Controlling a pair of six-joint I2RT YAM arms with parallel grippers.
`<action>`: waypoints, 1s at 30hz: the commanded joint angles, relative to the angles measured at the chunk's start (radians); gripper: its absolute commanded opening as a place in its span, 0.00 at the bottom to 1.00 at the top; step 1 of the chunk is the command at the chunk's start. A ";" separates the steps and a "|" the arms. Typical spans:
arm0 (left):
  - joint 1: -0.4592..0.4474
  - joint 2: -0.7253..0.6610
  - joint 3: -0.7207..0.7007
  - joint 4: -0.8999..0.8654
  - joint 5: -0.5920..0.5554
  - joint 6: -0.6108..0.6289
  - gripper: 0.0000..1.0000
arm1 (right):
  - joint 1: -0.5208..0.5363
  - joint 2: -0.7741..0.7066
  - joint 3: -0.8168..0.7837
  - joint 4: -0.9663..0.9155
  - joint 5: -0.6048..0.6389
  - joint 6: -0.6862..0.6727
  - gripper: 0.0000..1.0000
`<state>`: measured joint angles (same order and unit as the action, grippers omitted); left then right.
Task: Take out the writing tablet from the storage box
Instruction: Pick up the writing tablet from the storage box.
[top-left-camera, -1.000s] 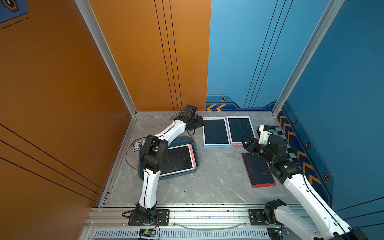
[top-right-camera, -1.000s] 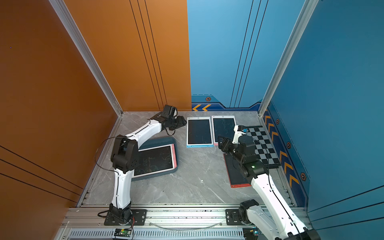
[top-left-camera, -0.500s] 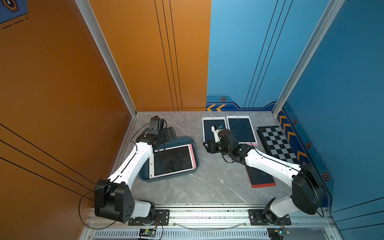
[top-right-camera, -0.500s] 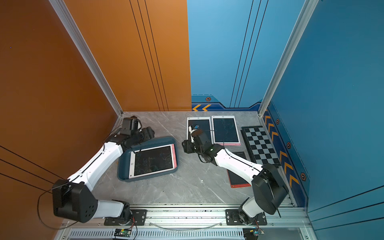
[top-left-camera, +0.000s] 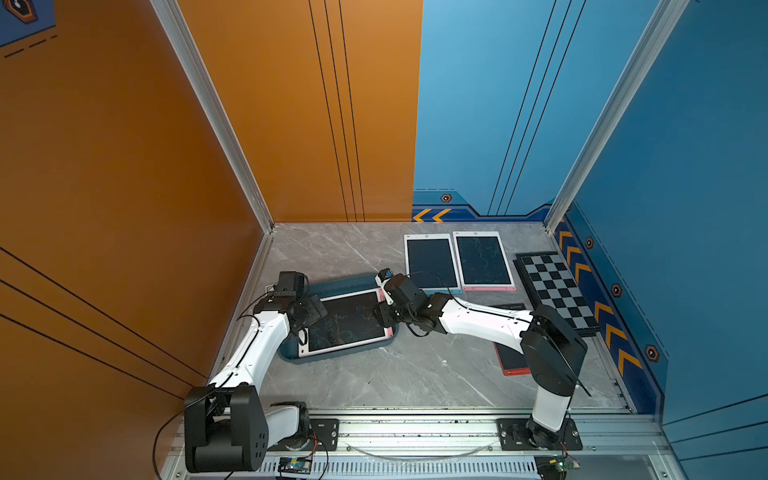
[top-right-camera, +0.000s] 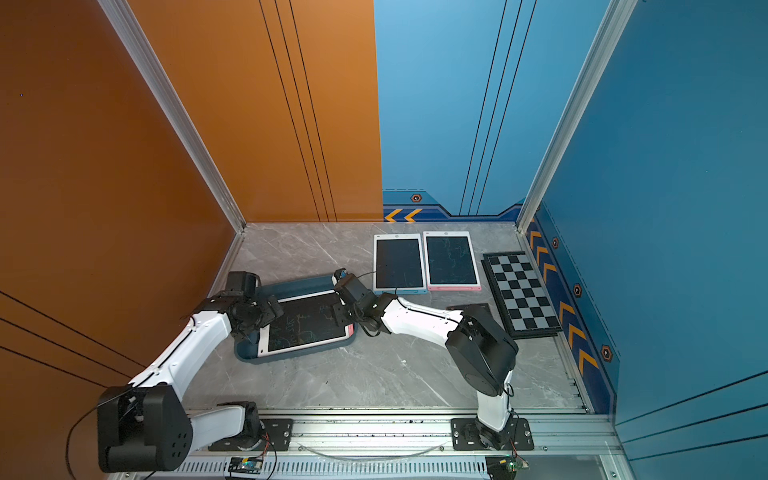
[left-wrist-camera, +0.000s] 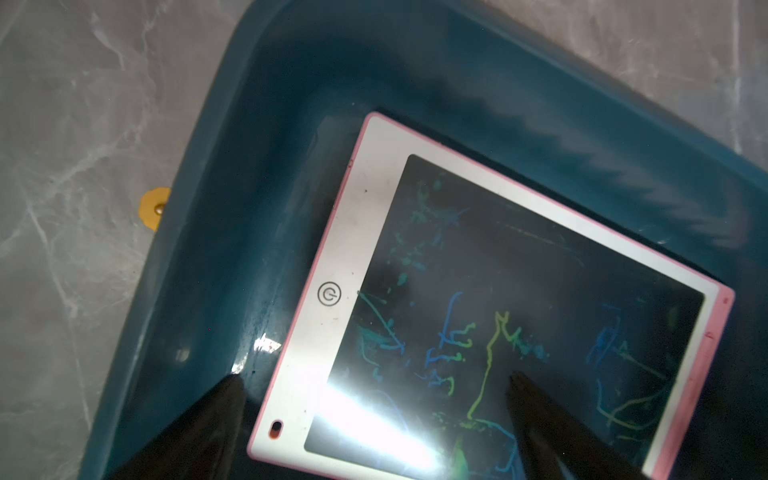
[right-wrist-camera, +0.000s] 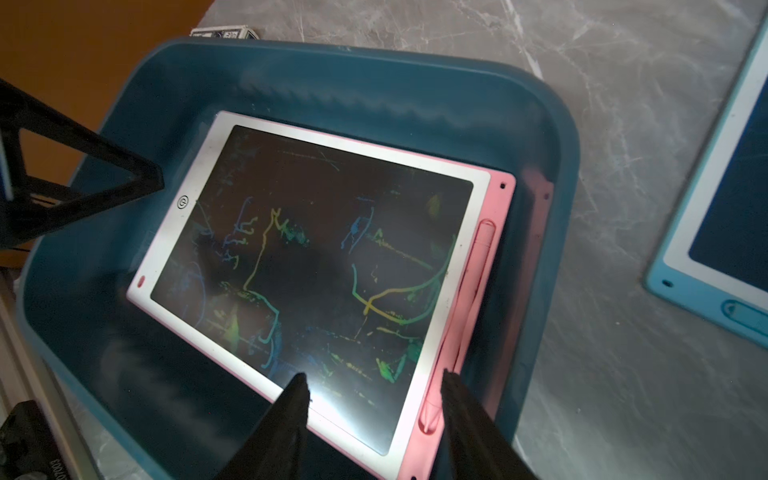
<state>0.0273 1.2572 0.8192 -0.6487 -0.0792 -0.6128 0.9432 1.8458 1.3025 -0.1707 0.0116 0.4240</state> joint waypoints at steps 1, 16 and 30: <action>0.006 0.038 -0.020 0.020 -0.006 -0.025 0.99 | 0.022 -0.026 0.024 -0.067 0.135 -0.046 0.53; 0.029 0.182 -0.108 0.223 0.084 -0.057 0.98 | 0.015 -0.082 -0.026 -0.145 0.322 -0.063 0.68; -0.020 0.113 -0.130 0.346 0.258 -0.072 1.00 | 0.025 0.102 0.041 -0.147 0.134 -0.004 0.37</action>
<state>0.0315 1.4036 0.7010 -0.3664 0.0380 -0.6590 0.9619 1.9392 1.3079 -0.2996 0.1989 0.4107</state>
